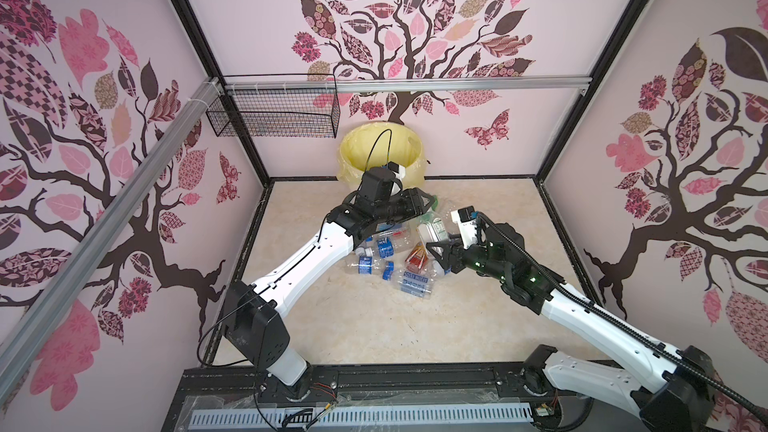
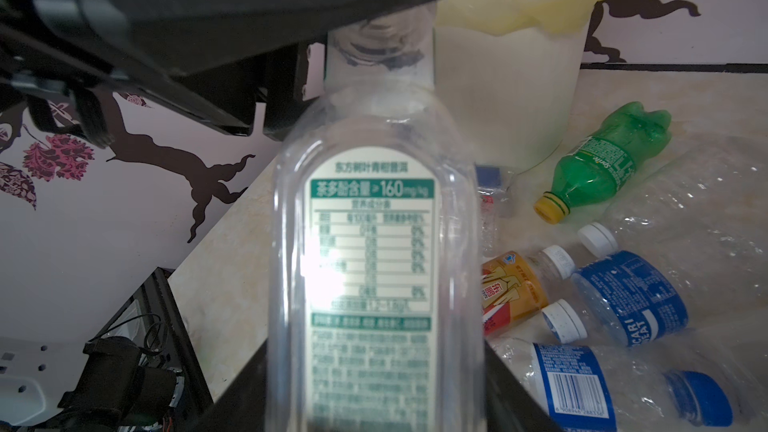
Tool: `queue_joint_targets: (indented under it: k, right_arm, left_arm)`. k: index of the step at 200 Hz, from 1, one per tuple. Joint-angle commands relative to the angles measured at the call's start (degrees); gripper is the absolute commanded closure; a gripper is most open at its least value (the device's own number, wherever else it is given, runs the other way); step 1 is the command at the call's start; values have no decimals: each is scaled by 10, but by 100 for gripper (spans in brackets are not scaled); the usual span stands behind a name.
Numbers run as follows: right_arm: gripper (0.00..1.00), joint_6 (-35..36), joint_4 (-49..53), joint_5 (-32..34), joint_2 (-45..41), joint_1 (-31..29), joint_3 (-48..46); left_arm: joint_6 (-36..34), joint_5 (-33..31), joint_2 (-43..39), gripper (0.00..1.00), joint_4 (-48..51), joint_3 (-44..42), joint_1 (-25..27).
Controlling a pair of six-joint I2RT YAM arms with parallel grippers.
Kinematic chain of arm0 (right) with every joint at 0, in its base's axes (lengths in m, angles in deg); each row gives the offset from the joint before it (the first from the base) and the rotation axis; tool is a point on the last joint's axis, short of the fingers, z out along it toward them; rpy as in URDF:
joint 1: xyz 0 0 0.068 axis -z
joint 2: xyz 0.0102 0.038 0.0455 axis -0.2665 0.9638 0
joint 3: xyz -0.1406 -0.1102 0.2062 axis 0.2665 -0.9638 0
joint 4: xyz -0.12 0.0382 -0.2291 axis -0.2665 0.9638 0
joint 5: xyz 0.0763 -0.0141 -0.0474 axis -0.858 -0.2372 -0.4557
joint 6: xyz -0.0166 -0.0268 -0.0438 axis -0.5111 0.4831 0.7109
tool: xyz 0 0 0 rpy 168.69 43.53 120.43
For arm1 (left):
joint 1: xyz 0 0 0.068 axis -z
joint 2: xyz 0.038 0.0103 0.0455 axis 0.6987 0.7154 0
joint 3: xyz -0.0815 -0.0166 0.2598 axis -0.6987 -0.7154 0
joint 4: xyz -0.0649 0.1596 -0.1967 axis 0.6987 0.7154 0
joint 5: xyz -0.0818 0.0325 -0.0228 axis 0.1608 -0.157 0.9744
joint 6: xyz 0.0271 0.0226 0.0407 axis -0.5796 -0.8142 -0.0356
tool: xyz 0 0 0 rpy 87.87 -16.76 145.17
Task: Throw the plastic bottles in the bin
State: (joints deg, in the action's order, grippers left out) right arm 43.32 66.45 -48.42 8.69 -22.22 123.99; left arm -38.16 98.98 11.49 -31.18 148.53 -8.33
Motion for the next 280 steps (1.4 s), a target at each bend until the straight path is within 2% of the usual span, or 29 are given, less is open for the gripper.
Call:
queue_joint_targets:
  k: [1, 16, 24, 44, 96, 119, 151, 188, 215, 249, 280]
  right_arm:
    - [55, 1, -12, 3, 5, -7, 34]
    - [51, 2, -9, 9, 3, -7, 36]
    - [45, 2, -6, 14, 2, -8, 38]
    - [39, 1, 7, 27, 1, -8, 48]
    - [1, -18, 27, 73, 6, -8, 73]
    - [0, -28, 50, 93, 20, -8, 105]
    - [0, -29, 82, 140, 38, -8, 153]
    - [0, -20, 122, 143, 75, -8, 240]
    - [0, -18, 148, 137, 100, -8, 302]
    - [0, -16, 164, 132, 112, -11, 351]
    - [0, -9, 165, 137, 107, -11, 357]
  left_arm:
    - [-1, -5, 1, 54, -17, 17, 2]
    - [-2, -8, -3, 61, -17, 14, 2]
    - [-4, -14, -7, 63, -18, 13, 3]
    - [-13, -38, -21, 67, -14, 7, 3]
    - [-38, -131, -47, 69, 15, 20, -7]
    - [-64, -182, -51, 69, 34, 51, -9]
    - [-120, -286, -66, 68, 26, 90, -11]
    - [-197, -367, -59, 67, 6, 156, -14]
    - [-278, -418, -51, 67, -39, 197, -14]
    - [-411, -460, -23, 68, -99, 279, -14]
    - [-481, -457, -8, 68, -154, 338, -14]
